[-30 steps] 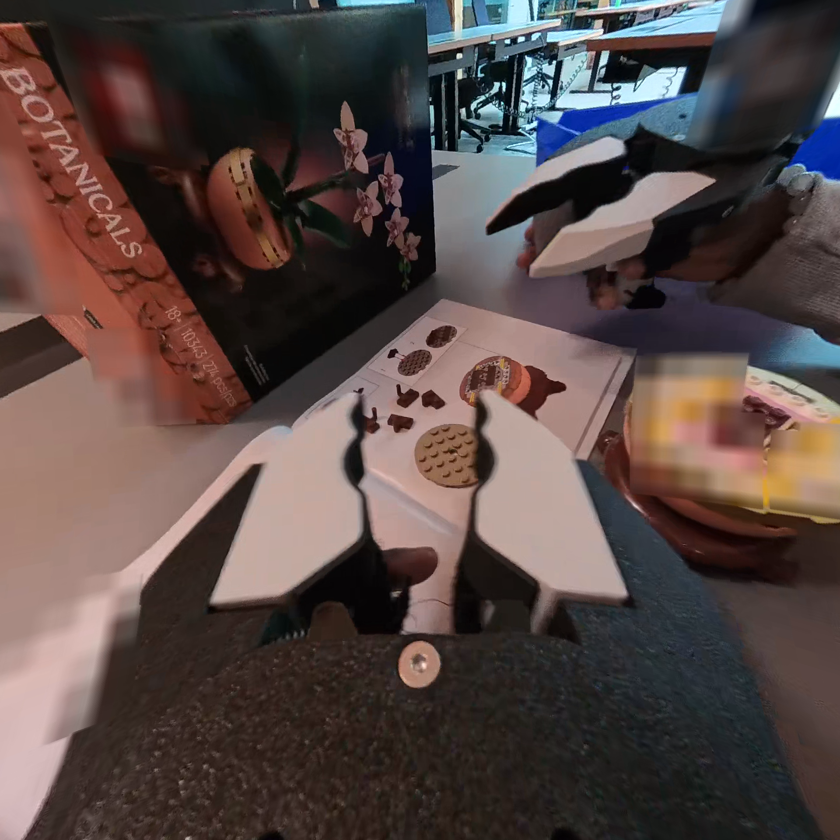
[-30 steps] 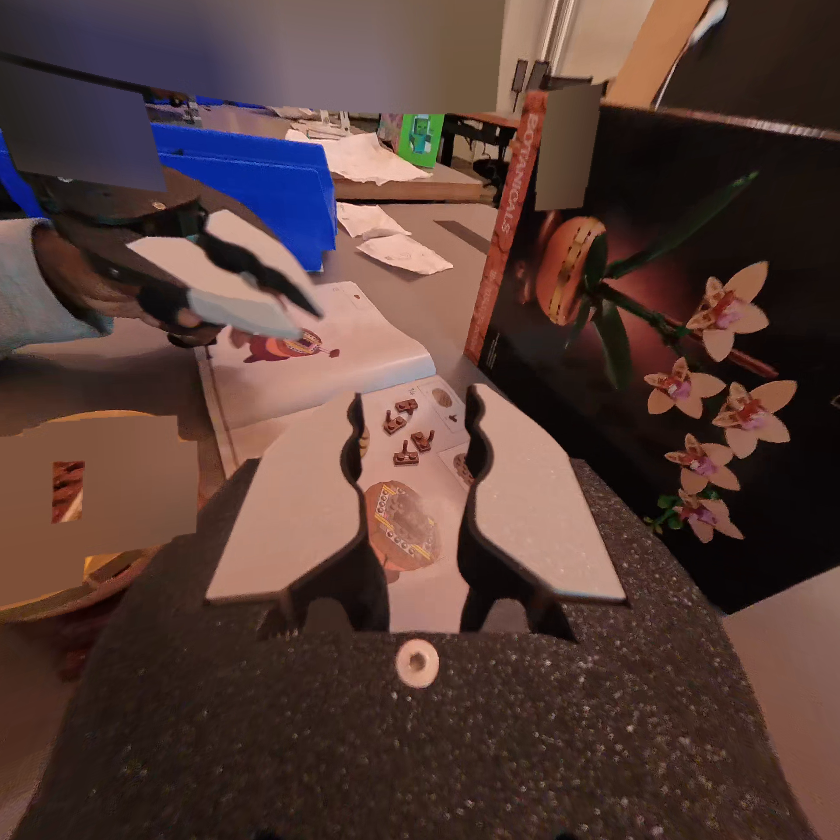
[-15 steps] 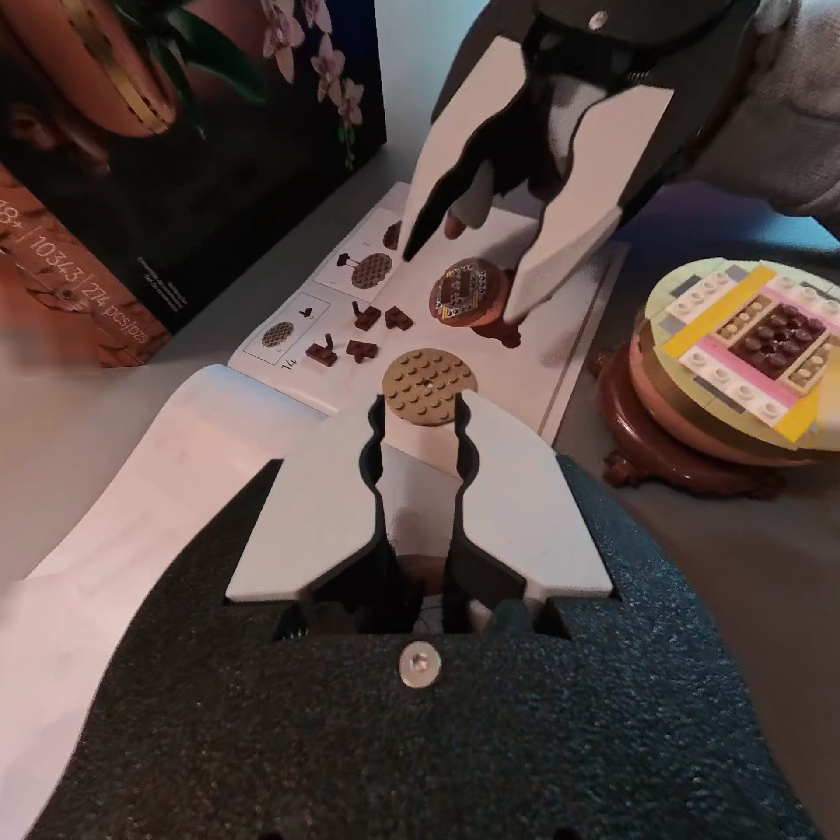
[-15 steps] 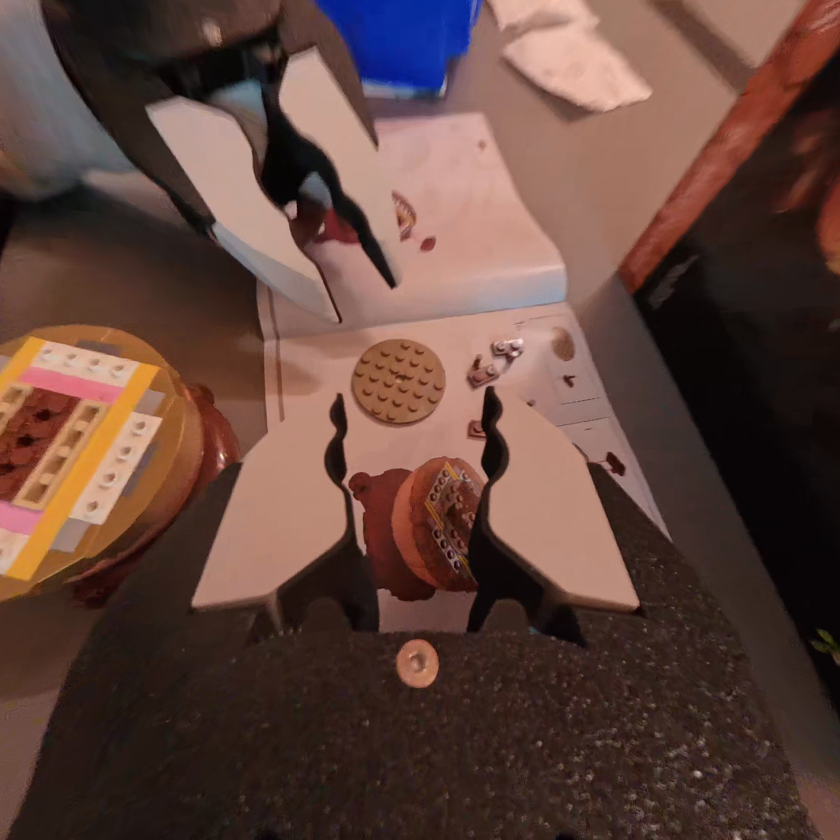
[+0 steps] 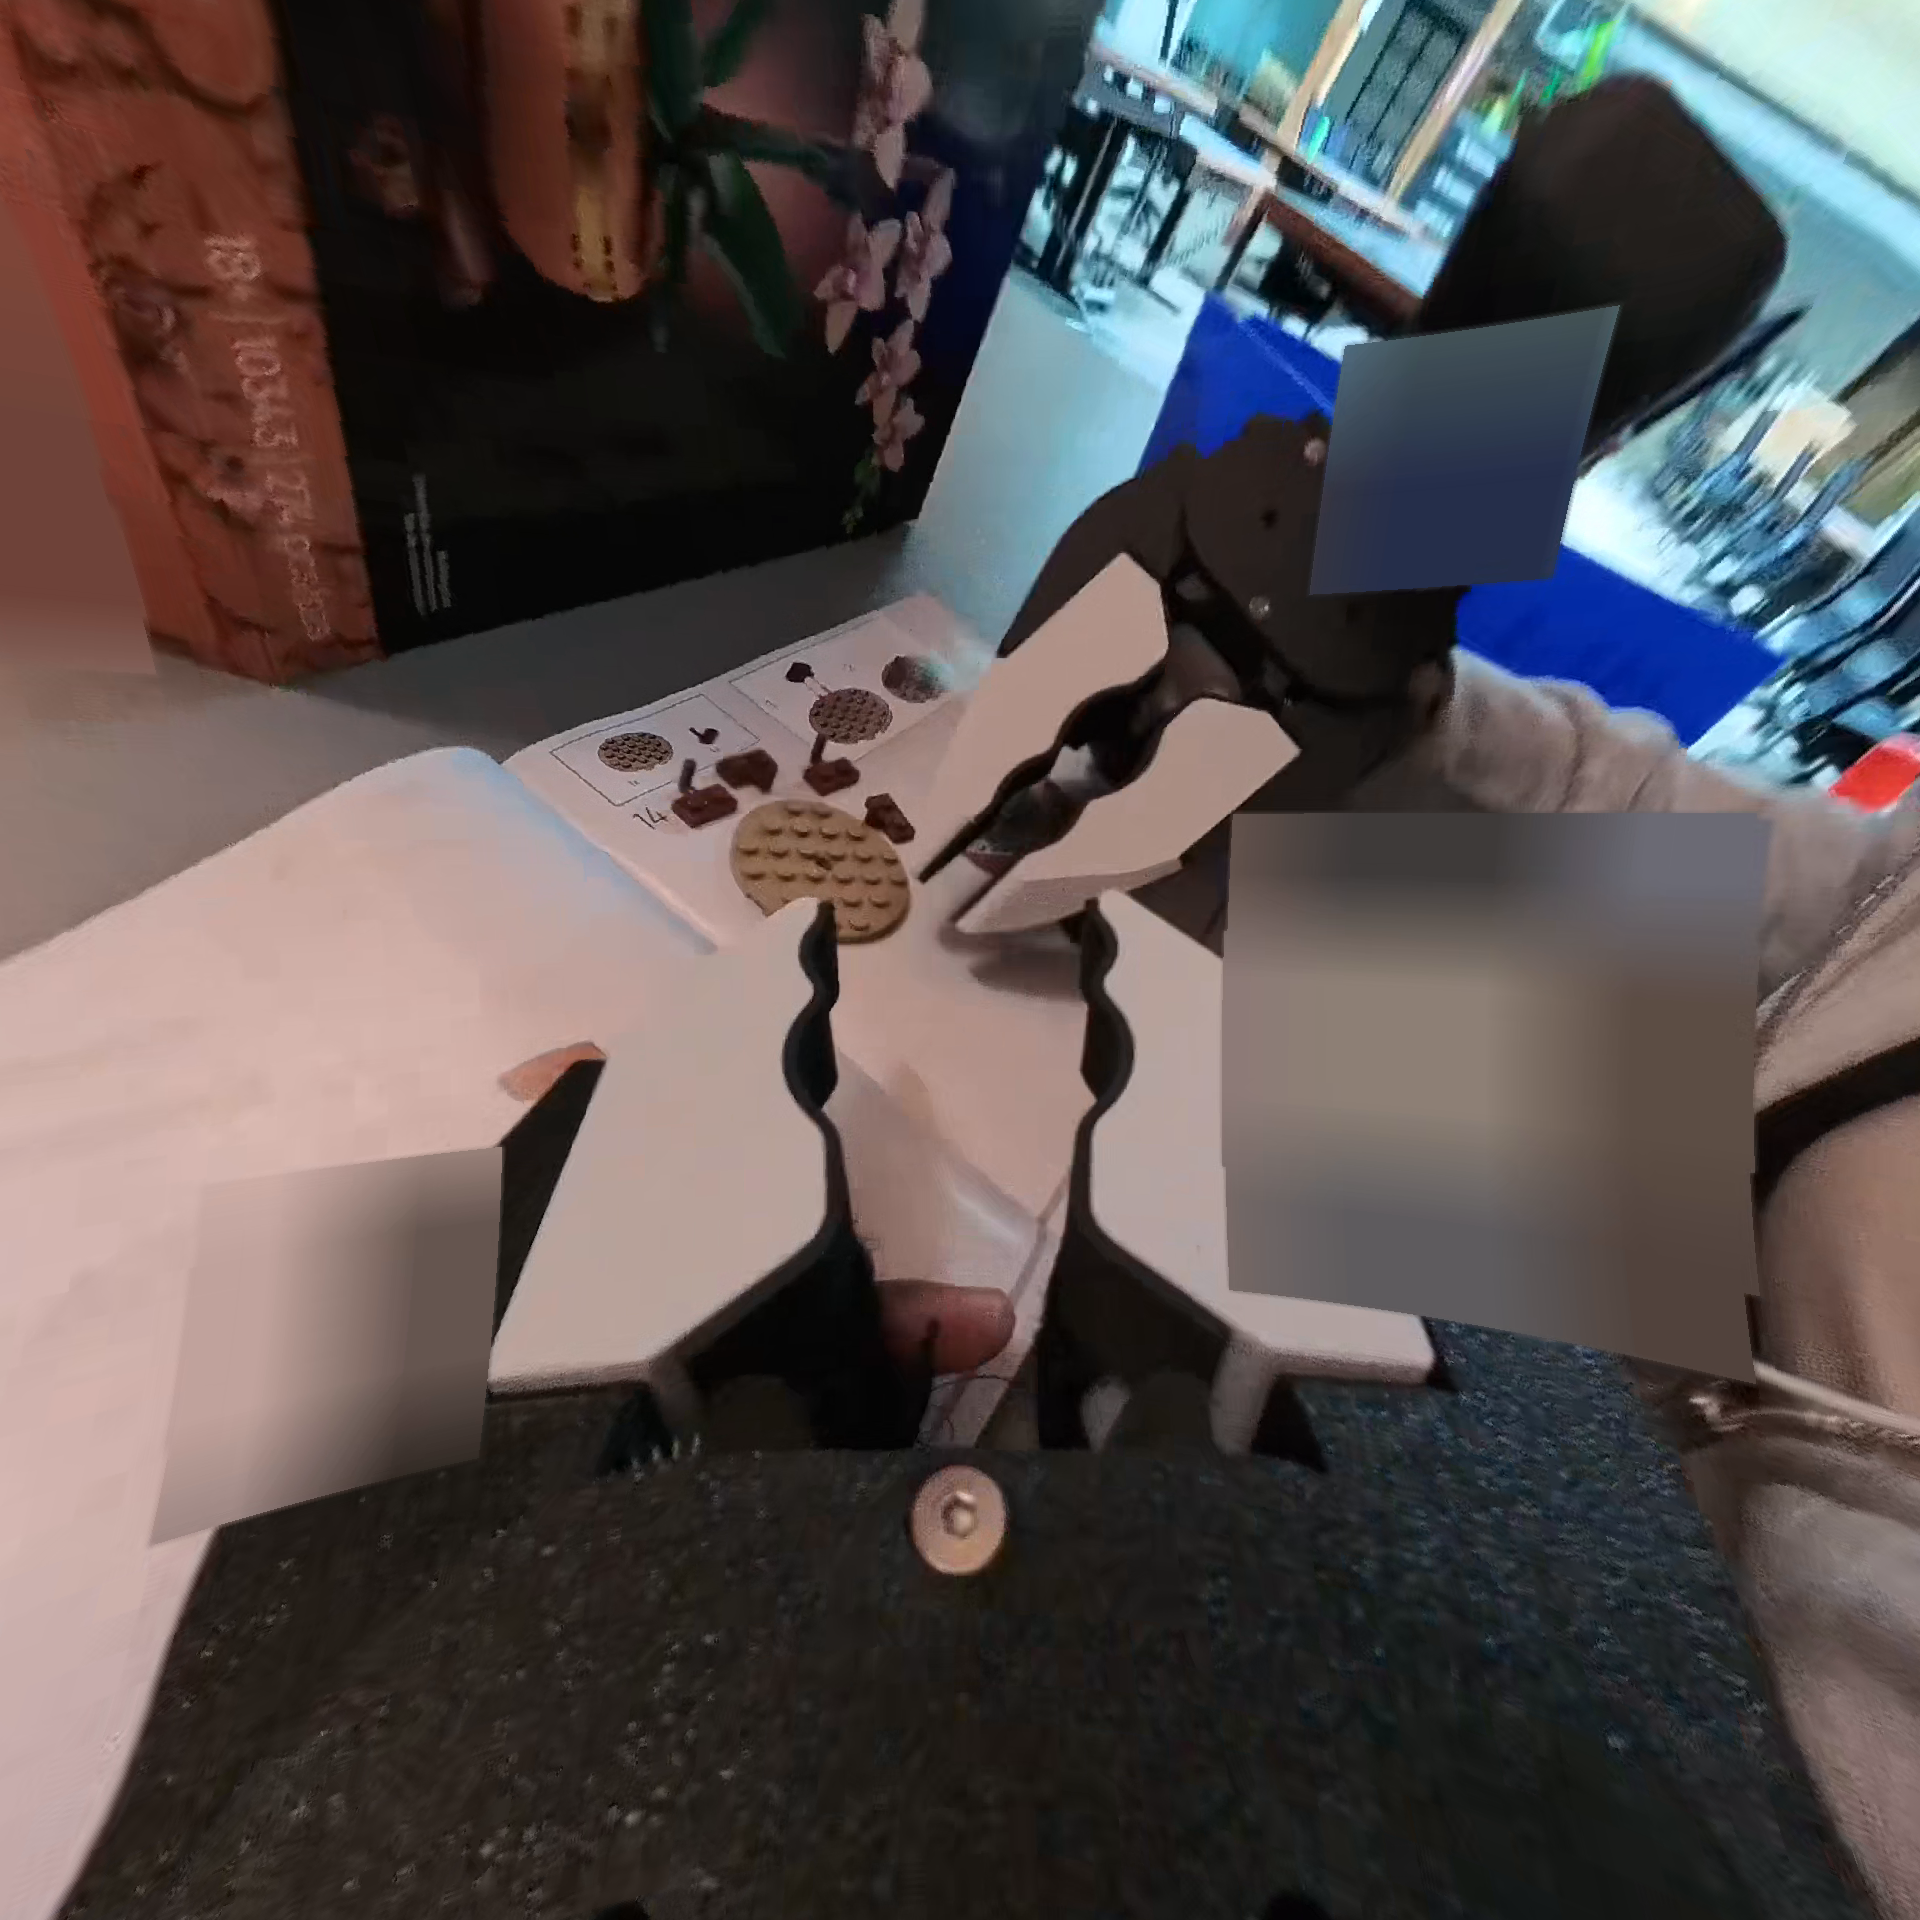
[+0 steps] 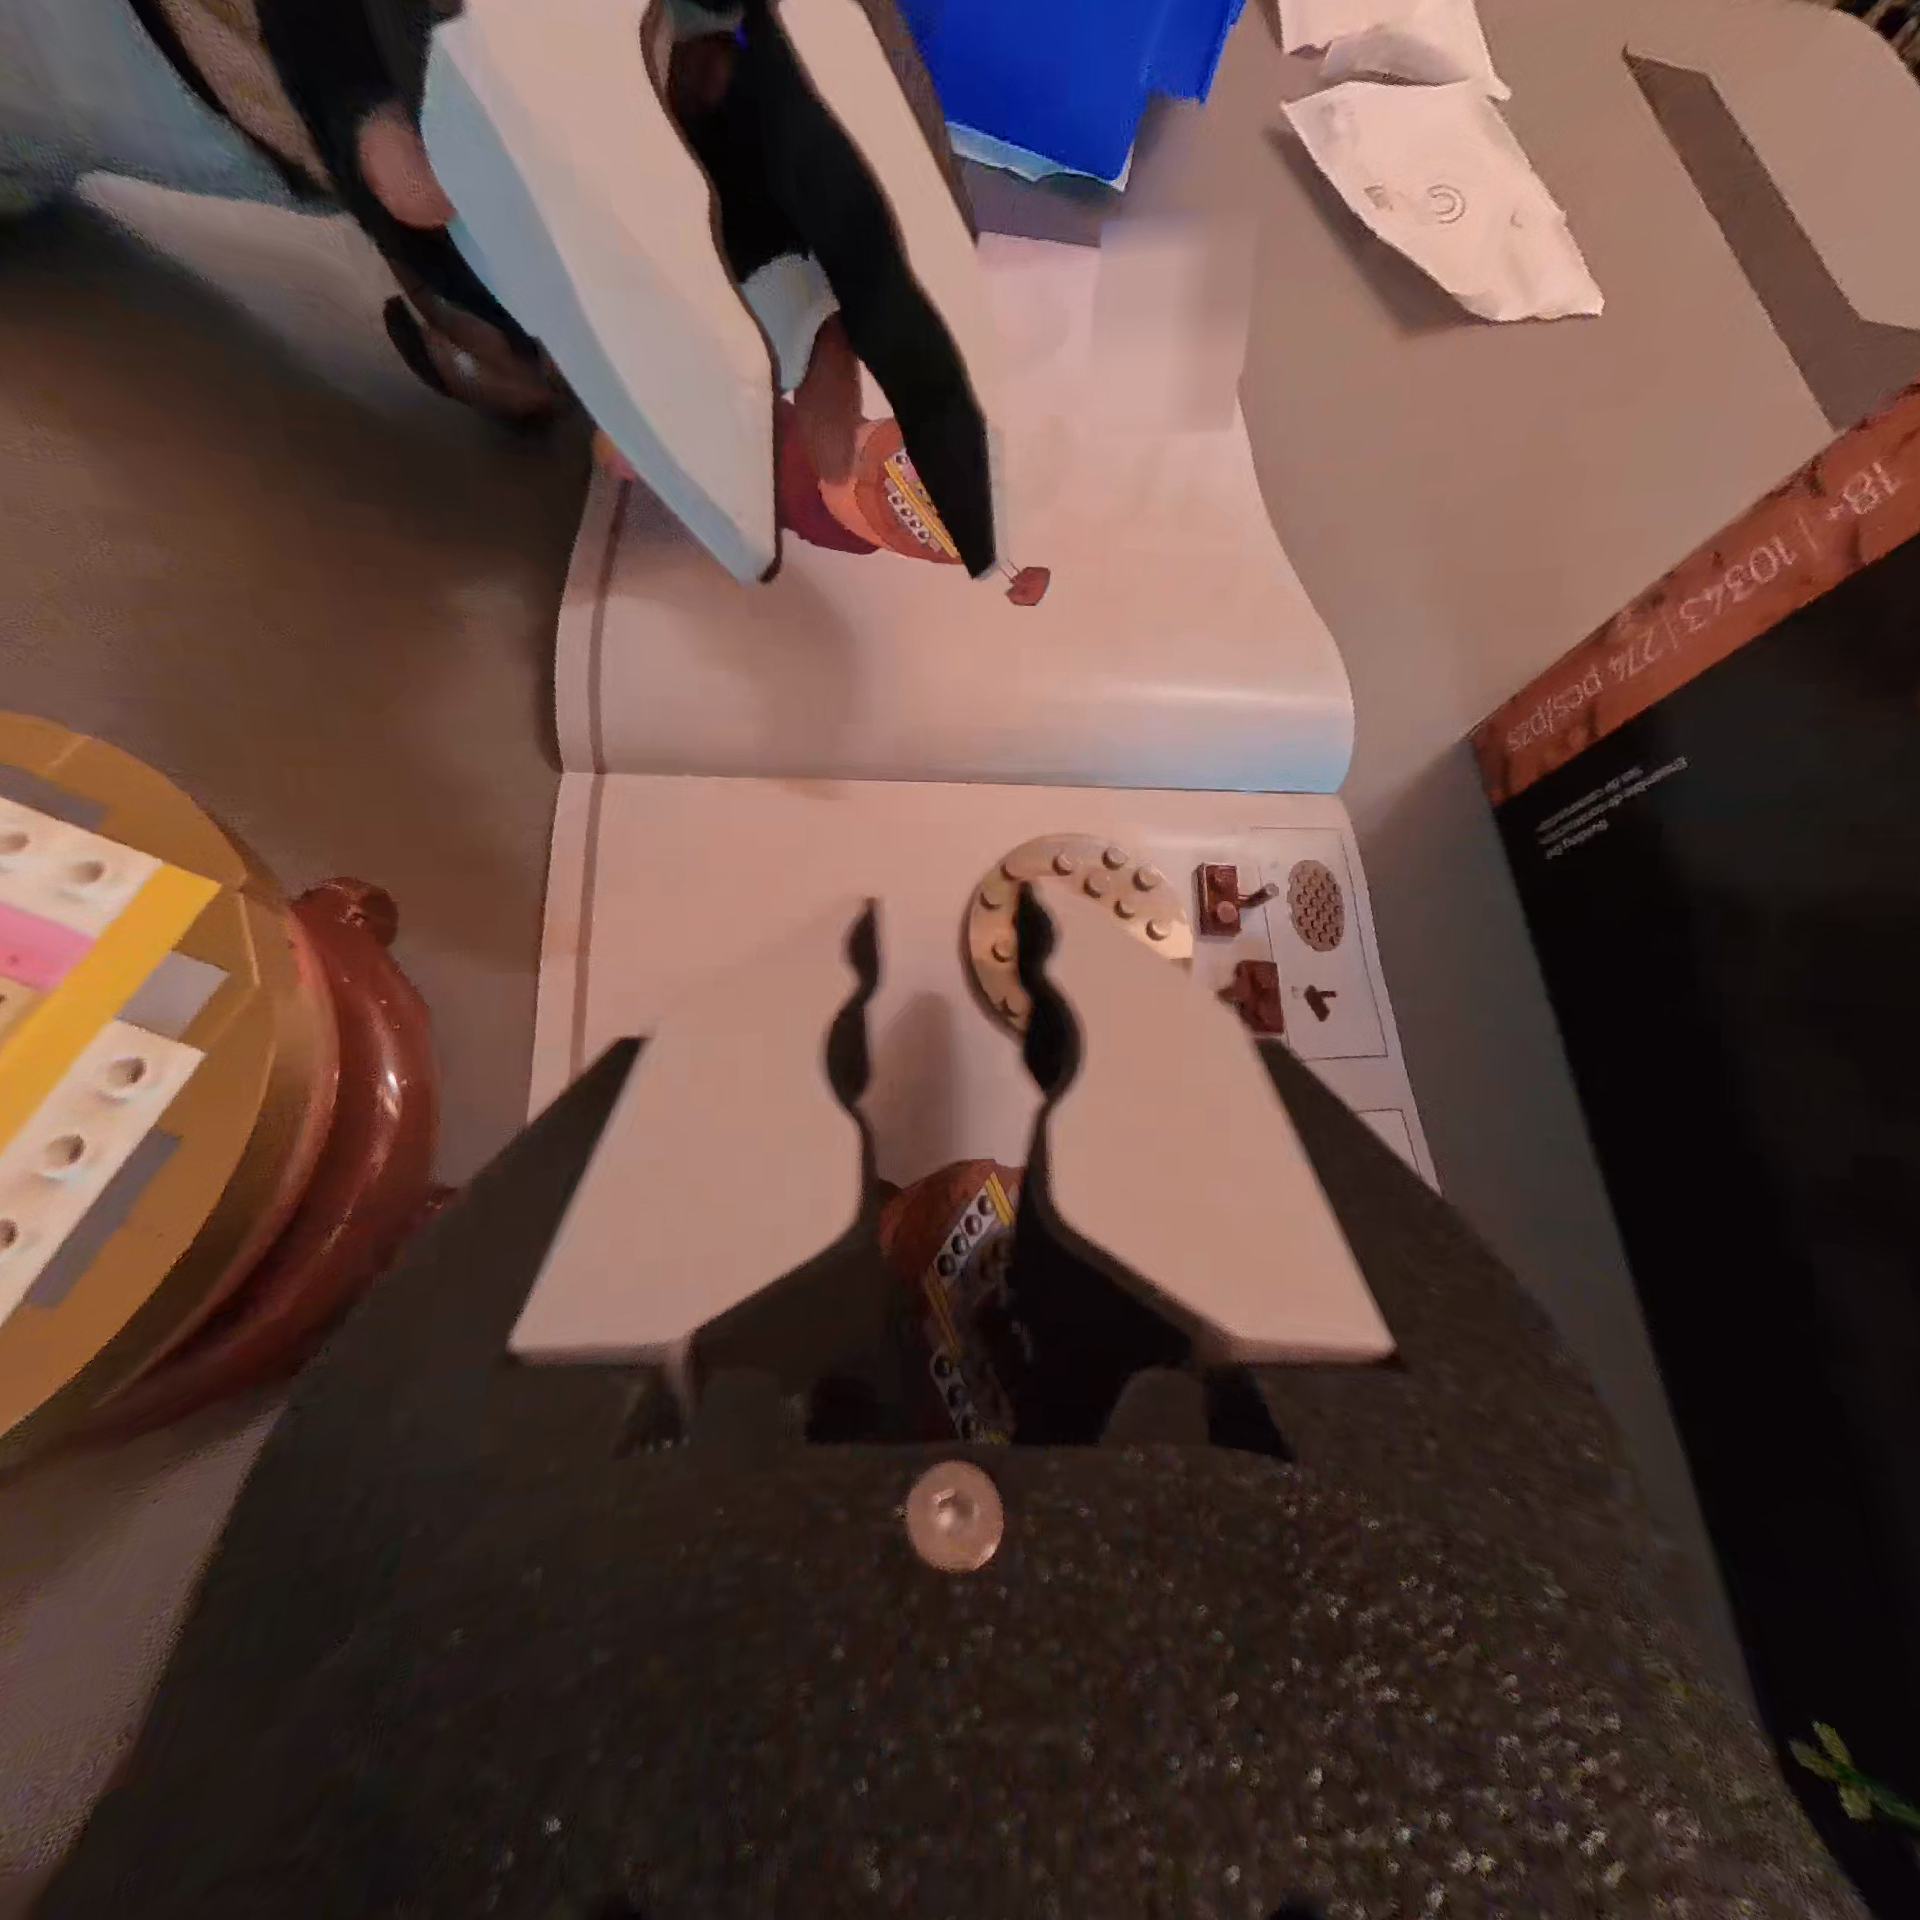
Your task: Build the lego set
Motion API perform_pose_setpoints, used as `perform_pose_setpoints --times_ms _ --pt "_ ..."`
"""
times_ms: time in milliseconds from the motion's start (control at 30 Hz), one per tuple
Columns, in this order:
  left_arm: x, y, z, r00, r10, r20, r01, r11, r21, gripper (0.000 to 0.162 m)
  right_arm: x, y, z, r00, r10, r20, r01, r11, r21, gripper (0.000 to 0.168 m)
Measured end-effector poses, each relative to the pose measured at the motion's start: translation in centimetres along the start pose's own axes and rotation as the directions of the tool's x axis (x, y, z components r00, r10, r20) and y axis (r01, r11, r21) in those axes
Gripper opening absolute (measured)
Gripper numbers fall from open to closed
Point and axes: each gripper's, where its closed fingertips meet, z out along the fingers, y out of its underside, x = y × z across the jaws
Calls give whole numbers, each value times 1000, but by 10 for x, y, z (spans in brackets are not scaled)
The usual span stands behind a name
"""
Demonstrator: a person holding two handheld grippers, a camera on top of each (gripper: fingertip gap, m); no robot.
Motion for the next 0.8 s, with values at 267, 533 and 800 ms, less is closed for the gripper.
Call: perform_pose_setpoints --times_ms 267,533,800 --pt "-1 6 -5 999 38 7 -38 999 -35 43 20 11 3 991 111 -76 -120 985 -127 62" --pt "8 15 0 989 145 -5 -145 984 -101 44 20 20 17 973 231 -22 -230 947 -223 53" --pt "-6 4 -4 999 -48 25 48 998 -29 48 13 4 5 996 92 -23 -94 984 -149 47"
